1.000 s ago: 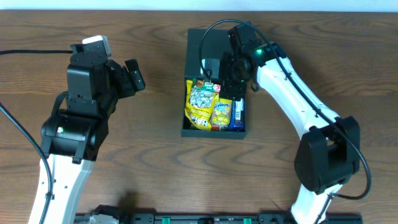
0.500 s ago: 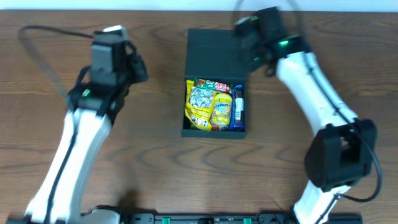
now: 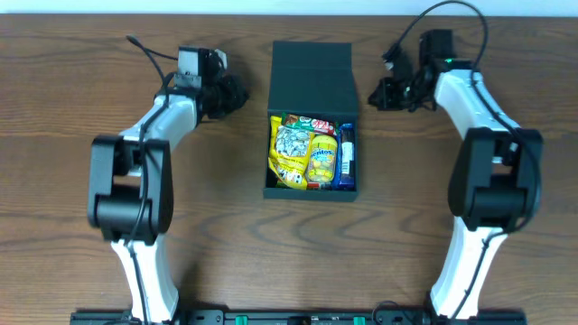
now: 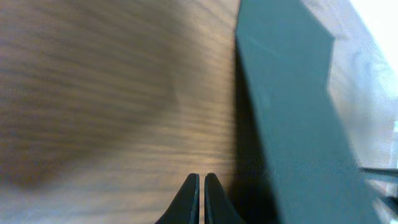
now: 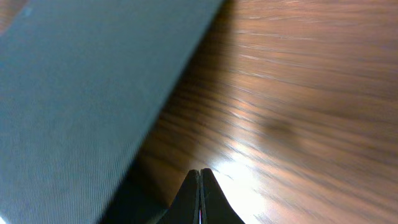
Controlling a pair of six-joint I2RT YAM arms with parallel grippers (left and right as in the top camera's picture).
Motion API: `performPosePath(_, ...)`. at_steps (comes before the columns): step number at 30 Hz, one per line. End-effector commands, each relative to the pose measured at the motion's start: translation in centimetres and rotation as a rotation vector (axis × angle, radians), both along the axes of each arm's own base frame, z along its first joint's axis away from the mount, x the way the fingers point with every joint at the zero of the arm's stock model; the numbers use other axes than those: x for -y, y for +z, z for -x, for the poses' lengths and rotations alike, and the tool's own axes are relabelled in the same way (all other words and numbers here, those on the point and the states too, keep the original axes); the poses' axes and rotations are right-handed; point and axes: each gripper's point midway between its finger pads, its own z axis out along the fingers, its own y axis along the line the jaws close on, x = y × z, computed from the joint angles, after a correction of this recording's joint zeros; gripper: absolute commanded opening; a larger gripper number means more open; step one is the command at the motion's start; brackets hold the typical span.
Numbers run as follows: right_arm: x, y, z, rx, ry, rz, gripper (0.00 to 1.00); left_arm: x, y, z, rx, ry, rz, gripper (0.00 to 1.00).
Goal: Pack container
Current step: 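Grip the box lid edges with both grippers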
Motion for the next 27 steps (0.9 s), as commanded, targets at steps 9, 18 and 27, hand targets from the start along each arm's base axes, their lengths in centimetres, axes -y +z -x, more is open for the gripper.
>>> performPosePath(9,-6.1,-0.9,0.2,-0.040,0.058,-0.179,0.01,3.4,-0.7,-3.1,-0.133,-0.033,0.239,0.06)
performPosePath(18,-6.4,-0.9,0.3,-0.039,0.064,-0.179,0.02,3.6,-0.1,-2.5,-0.168,-0.051,0.286,0.06)
performPosePath(27,-6.3,-1.0,0.5,-0.051,0.062,-0.178,0.01,-3.1,1.5,0.0,-0.225,0.011,0.054,0.06)
